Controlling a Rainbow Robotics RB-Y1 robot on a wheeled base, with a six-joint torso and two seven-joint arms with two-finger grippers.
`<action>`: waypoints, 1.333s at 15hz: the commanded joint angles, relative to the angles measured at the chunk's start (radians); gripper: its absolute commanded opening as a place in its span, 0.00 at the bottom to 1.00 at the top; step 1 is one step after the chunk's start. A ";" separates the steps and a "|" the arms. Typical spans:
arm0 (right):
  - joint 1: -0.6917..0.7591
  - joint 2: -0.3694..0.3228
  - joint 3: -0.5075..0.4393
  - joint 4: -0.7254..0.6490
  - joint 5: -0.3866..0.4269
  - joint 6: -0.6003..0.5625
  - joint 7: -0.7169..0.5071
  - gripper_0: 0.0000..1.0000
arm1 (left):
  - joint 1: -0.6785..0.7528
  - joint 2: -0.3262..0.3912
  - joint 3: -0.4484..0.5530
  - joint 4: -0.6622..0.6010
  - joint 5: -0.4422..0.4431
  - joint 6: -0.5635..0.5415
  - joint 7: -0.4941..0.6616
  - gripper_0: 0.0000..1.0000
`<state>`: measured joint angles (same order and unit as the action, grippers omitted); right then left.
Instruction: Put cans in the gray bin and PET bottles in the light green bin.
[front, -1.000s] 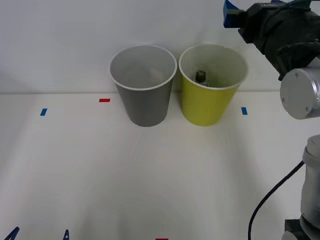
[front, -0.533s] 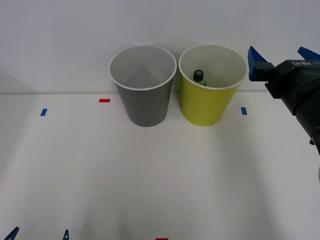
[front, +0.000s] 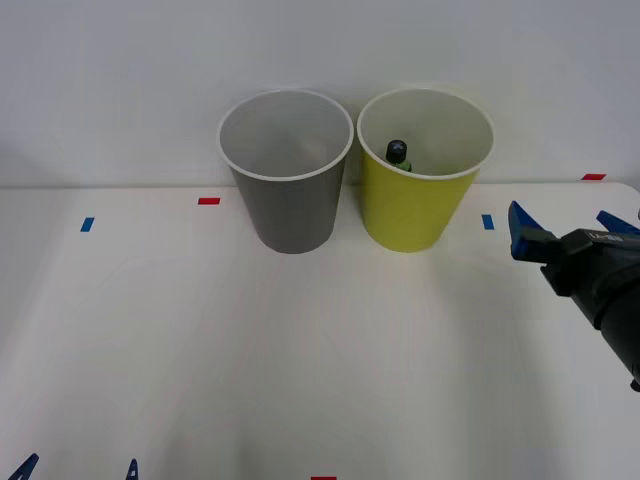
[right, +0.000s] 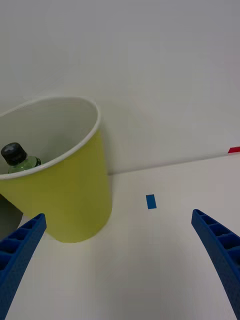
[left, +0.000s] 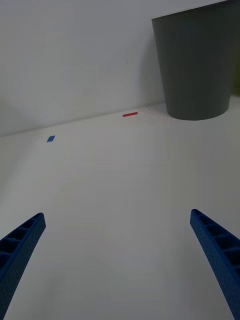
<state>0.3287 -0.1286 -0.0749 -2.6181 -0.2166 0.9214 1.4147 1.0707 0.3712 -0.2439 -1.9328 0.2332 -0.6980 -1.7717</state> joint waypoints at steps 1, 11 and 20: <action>0.089 0.026 0.040 0.000 -0.012 -0.073 0.024 1.00 | 0.000 0.000 0.000 0.000 0.000 0.000 0.000 1.00; 0.346 -0.154 0.156 0.204 0.003 -0.977 0.194 1.00 | 0.000 0.000 0.000 0.000 0.000 0.000 0.000 1.00; 0.509 -0.075 0.215 0.377 0.034 -1.305 0.220 1.00 | 0.000 0.000 0.000 0.000 0.000 0.000 0.000 1.00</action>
<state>0.8289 -0.2049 0.1316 -2.2978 -0.1914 -0.3098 1.6341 1.0707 0.3712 -0.2439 -1.9328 0.2332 -0.6980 -1.7717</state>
